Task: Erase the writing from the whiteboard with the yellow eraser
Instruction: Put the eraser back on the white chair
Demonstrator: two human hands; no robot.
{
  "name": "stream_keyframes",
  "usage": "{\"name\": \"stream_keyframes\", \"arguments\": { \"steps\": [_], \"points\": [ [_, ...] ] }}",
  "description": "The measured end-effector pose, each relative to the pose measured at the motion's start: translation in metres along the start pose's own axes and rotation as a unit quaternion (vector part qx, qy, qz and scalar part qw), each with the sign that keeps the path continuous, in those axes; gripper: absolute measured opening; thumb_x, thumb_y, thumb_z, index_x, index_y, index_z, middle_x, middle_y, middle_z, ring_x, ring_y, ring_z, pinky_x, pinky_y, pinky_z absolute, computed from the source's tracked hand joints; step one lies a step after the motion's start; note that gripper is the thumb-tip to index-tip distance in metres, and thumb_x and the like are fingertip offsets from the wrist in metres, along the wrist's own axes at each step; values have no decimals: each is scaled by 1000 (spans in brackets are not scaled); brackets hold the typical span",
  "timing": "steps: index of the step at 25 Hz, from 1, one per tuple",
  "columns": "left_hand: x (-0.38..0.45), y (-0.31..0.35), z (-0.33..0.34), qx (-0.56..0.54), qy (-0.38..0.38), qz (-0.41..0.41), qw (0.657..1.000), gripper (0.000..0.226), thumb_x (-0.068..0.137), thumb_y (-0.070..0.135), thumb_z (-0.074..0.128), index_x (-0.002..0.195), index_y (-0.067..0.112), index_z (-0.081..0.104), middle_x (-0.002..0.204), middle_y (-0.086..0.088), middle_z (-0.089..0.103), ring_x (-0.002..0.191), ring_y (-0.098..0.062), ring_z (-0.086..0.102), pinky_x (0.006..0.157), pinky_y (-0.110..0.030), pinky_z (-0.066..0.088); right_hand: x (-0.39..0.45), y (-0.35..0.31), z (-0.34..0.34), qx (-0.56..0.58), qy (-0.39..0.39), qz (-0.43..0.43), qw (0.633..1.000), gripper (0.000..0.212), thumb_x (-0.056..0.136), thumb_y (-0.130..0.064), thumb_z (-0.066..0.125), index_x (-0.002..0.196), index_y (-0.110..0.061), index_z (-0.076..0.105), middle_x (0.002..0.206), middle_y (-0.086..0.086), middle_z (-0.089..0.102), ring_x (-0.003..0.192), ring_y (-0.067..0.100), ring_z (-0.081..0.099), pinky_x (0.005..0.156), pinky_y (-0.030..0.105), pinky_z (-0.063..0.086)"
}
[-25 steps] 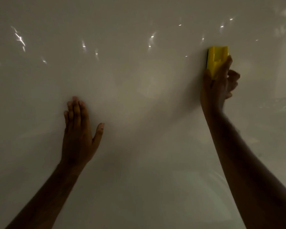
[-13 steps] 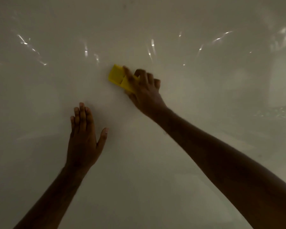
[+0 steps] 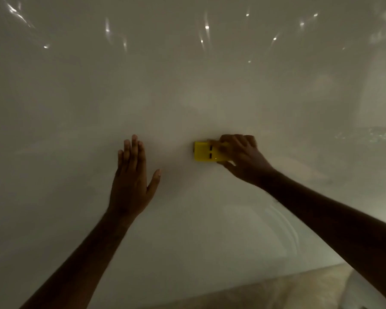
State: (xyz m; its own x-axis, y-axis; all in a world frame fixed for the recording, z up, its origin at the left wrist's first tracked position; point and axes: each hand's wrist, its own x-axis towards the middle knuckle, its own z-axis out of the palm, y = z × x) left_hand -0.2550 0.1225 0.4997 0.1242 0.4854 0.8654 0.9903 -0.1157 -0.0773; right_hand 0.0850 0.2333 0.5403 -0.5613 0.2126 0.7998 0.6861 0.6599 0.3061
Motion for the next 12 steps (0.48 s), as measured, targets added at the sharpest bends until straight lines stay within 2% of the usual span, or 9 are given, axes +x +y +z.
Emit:
{"name": "stream_keyframes", "arguments": {
  "steps": [2,5,9,12],
  "points": [
    [-18,23,11,-17,-25,24,999,83,112,50,36,169,-7,15,180,-24,8,168,-42,7,137,-51,9,-45,-1,-5,62,-14,141,988,66,98,-49,63,157,-38,37,140,1,52,122,32,55,95,47,38],
    [-51,58,30,-33,-80,58,995,83,112,51,35,169,-7,15,179,-25,9,168,-41,7,137,-50,8,-121,-12,-5,122,-34,298,946,76,98,-47,68,162,-37,29,141,0,46,121,23,46,94,42,33],
    [-102,101,54,-71,-138,73,985,82,112,50,38,169,-6,17,180,-24,10,168,-40,6,137,-50,10,-225,-39,1,175,-18,447,877,75,96,-36,74,158,-31,32,143,-1,51,123,22,51,97,43,34],
    [-137,137,70,-91,-180,80,976,82,113,50,39,169,-6,18,179,-24,10,168,-40,6,137,-51,11,-312,-56,10,169,-100,535,822,73,93,-31,76,153,-31,35,143,0,51,124,30,52,95,51,38]
  ]
}}
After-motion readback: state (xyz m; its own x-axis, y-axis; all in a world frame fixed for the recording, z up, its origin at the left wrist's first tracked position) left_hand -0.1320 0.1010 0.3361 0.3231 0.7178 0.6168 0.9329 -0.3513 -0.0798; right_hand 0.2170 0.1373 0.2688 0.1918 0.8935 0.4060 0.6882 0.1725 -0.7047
